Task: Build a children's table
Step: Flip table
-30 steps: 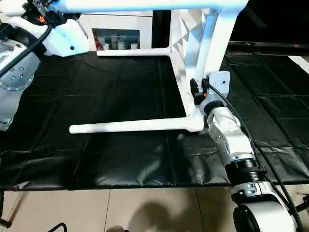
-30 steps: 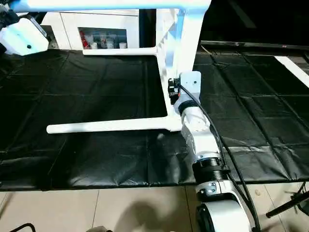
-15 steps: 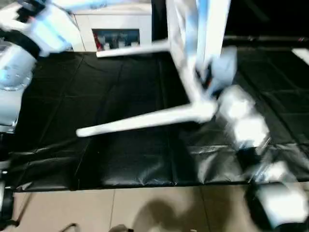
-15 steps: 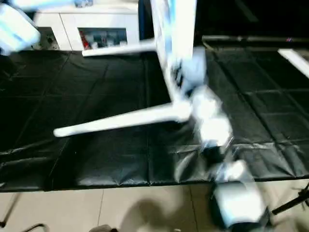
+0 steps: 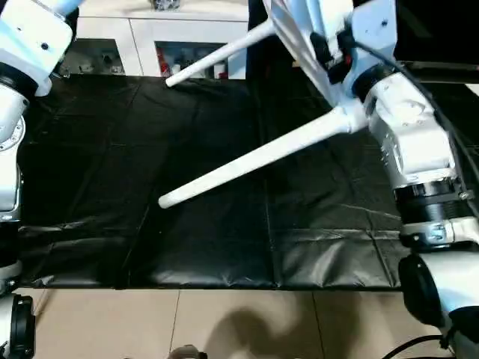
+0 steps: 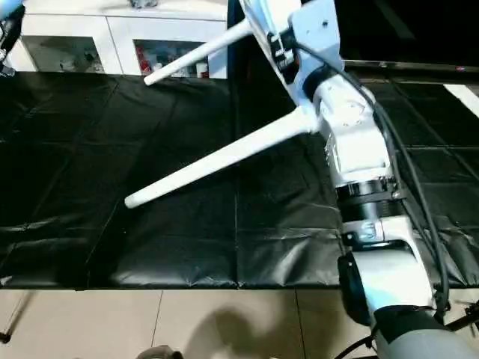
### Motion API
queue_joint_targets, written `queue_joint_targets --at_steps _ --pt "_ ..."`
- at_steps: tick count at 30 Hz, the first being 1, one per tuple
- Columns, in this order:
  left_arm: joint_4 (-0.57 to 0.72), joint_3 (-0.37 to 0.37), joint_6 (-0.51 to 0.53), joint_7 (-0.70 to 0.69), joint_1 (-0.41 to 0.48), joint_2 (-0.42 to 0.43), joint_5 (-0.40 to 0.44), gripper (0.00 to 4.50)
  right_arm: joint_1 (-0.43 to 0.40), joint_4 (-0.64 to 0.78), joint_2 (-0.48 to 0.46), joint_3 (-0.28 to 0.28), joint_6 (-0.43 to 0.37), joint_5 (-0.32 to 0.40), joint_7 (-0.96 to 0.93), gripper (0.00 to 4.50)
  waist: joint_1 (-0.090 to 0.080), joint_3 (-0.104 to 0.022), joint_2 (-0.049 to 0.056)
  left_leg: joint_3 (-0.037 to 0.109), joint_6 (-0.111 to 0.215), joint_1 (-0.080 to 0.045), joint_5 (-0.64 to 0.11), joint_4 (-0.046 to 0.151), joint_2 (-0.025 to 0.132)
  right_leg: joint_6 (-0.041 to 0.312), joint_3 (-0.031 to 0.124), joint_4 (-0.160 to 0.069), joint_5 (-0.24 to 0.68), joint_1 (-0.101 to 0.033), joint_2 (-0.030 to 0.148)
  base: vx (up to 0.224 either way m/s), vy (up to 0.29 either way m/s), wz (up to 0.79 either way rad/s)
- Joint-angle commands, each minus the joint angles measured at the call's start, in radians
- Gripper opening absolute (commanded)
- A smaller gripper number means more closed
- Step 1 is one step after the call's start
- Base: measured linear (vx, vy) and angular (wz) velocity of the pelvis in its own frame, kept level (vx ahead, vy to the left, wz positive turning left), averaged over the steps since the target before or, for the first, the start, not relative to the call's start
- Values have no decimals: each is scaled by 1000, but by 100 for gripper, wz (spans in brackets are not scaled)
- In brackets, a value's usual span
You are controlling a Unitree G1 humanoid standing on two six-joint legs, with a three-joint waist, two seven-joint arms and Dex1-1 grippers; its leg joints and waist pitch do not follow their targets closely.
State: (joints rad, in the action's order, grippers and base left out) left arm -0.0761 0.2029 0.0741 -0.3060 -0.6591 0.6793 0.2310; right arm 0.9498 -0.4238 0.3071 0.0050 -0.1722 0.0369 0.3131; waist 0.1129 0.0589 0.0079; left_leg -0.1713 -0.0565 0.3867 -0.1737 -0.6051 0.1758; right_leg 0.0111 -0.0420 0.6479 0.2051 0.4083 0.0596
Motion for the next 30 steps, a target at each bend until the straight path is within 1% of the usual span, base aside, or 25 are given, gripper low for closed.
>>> queue_joint_targets --at_steps 1,2,3,6,8,10,11,16,17,19,20,21,22,23,24,25,26,27,28,29,30 --pt "-36 26 74 0 18 -56 -104 170 -9 30 -19 33 -7 28 65 280 0 -65 -4 14 -40 -19 -213 65 37 160 45 -78 184 -45 73 0 0 0" --pt "-33 24 85 -2 17 -60 -104 170 -12 32 -20 34 -10 23 62 280 1 -67 -2 14 -43 -21 -215 65 36 154 46 -80 208 -44 74 0 0 0" --pt "-34 23 89 -2 16 -62 -103 170 -14 31 -22 34 -9 21 61 280 2 -68 -4 14 -40 -20 -206 65 37 152 46 -81 204 -44 73 0 0 0" --pt "-33 26 109 -1 16 -72 -104 170 -18 32 -25 36 -6 17 61 289 2 -69 -2 15 -39 -17 -192 65 36 154 45 -79 189 -45 71 0 0 0" --pt "-31 31 123 4 17 -78 -105 170 -22 34 -27 36 -5 18 66 295 1 -71 0 15 -38 -17 -189 64 36 157 44 -76 169 -44 69 0 0 0" --pt "-29 33 136 7 18 -78 -101 170 -24 37 -28 38 -1 17 73 295 1 -72 -1 15 -34 -16 -182 64 36 159 44 -75 158 -46 70 0 0 0" --pt "-27 35 146 7 17 -79 -98 170 -26 39 -28 39 0 17 76 295 2 -72 3 15 -32 -16 -181 63 36 159 44 -76 155 -45 69 0 0 0" --pt "-21 40 188 11 9 -85 -90 170 -34 51 -30 45 26 12 85 295 4 -72 6 15 -33 -19 -199 64 36 161 43 -79 177 -42 69 0 0 0" --pt "-19 41 189 11 9 -87 -90 170 -36 53 -31 45 25 12 84 324 4 -71 5 15 -34 -19 -203 64 36 159 44 -80 184 -42 69 0 0 0" --pt "-14 38 193 11 9 -91 -89 170 -42 56 -33 46 41 4 81 332 6 -72 7 16 -33 -19 -203 64 36 156 44 -80 183 -42 69 0 0 0" --pt "-12 38 197 10 9 -93 -89 170 -46 59 -34 50 55 -1 80 337 6 -71 8 17 -33 -17 -206 65 36 153 44 -80 186 -43 69 0 0 0" --pt "-9 38 204 8 11 -98 -90 170 -57 67 -41 56 112 -3 92 337 5 -72 9 17 -35 -18 -210 65 37 152 44 -80 188 -41 71 0 0 0" --pt "-8 38 205 7 12 -100 -91 170 -60 69 -43 58 127 -3 95 363 6 -72 8 16 -36 -18 -213 65 37 150 43 -82 191 -42 71 0 0 0" --pt "-7 37 209 5 13 -101 -90 170 -64 74 -45 60 136 -3 96 371 5 -72 7 17 -35 -18 -214 65 36 151 43 -81 193 -43 70 0 0 0" --pt "-6 37 211 4 14 -101 -89 170 -66 77 -46 60 139 -4 96 374 5 -72 10 18 -35 -18 -215 65 36 152 43 -81 194 -43 70 0 0 0" --pt "-6 37 212 3 14 -101 -89 170 -66 77 -46 61 142 -4 95 379 3 -72 8 17 -33 -18 -218 66 36 153 43 -82 197 -42 69 0 0 0" --pt "-6 36 217 2 13 -102 -89 170 -68 83 -48 60 184 -9 87 391 4 -72 8 17 -31 -19 -222 65 36 152 43 -83 206 -41 70 0 0 0" --pt "-6 37 219 1 13 -102 -90 170 -69 87 -48 58 210 -9 86 405 4 -72 12 17 -31 -19 -223 65 36 152 43 -83 209 -40 70 0 0 0" --pt "-5 37 221 0 13 -102 -90 170 -68 89 -48 57 224 -9 86 414 4 -71 11 17 -31 -18 -226 66 36 150 43 -84 212 -40 70 0 0 0" --pt "-5 36 225 -3 13 -102 -88 170 -67 97 -49 52 260 -9 86 414 5 -72 11 18 -30 -19 -227 66 37 149 43 -84 211 -40 70 0 0 0" --pt "-5 36 225 -3 13 -102 -88 170 -67 97 -49 52 260 -9 86 417 4 -72 12 18 -30 -18 -227 66 36 149 43 -83 206 -40 69 0 0 0"
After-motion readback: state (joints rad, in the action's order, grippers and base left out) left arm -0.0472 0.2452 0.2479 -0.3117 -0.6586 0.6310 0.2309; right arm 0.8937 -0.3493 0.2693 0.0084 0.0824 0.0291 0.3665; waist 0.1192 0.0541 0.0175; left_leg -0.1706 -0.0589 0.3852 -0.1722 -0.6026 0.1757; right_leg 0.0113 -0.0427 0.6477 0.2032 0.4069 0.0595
